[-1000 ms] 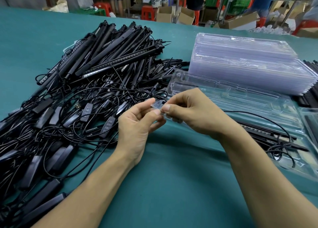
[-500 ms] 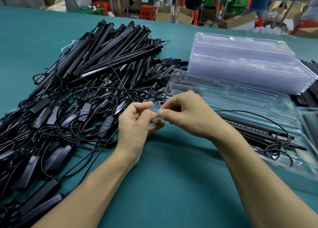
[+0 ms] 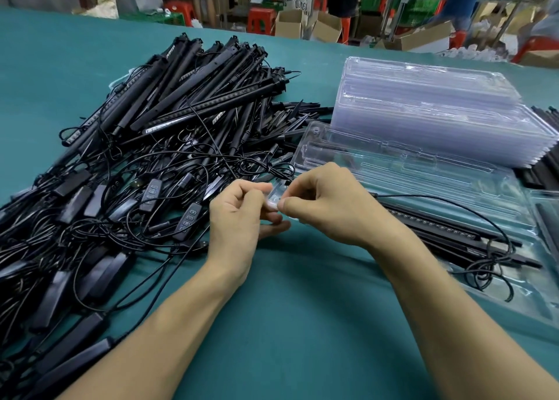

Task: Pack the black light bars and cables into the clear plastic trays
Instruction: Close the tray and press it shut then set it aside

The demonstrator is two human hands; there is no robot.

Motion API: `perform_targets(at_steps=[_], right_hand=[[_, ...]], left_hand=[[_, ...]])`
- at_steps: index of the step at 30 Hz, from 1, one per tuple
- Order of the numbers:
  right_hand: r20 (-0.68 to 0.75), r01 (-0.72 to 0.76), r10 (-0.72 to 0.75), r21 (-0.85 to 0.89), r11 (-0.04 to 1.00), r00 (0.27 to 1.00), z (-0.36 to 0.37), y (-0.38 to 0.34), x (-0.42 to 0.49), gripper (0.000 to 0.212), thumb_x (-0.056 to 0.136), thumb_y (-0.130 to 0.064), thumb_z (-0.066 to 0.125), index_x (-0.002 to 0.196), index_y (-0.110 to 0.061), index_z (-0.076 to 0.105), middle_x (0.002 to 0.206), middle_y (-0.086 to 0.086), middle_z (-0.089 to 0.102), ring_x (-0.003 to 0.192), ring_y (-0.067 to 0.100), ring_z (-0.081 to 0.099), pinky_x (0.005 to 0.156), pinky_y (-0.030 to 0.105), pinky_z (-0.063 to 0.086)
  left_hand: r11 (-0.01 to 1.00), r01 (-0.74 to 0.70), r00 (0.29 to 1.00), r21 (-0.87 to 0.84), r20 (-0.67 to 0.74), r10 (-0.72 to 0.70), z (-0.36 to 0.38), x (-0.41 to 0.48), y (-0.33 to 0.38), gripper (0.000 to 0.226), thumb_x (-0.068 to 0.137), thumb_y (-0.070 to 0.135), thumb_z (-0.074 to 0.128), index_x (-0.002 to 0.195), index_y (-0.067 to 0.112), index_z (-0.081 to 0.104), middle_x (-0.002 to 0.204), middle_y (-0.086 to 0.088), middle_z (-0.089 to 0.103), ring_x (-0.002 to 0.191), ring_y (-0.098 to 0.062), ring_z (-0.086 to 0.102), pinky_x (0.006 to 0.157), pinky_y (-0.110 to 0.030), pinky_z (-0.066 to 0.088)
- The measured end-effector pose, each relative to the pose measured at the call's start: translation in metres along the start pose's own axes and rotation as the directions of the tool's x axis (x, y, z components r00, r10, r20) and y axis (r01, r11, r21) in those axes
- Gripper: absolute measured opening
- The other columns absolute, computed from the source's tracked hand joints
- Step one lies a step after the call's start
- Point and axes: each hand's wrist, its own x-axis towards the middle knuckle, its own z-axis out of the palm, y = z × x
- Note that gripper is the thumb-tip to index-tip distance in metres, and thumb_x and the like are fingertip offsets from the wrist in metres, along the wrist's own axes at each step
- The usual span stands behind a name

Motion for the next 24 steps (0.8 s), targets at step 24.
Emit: perform_targets(at_steps=[24], right_hand=[[-0.01,0.024,-0.027,-0.216,0.976,1.0,0.003,-0.01,-0.002,0.013,0.084,-0.024,0.066,0.079,-0.019,0.077,0.063,-0.007,0.066,0.06,0.005,0.056,0.06,0.022,0.042]], left_hand=[[0.981,0.191,0.973,0.046,0.124,-0.195,-0.012,0.004,0.012,0.02,0.088,-0.01,0.054,0.097,0.001,0.068,0.065,-0.01,0.067,0.053,-0.017,0.065,0.052,-0.028,0.056]])
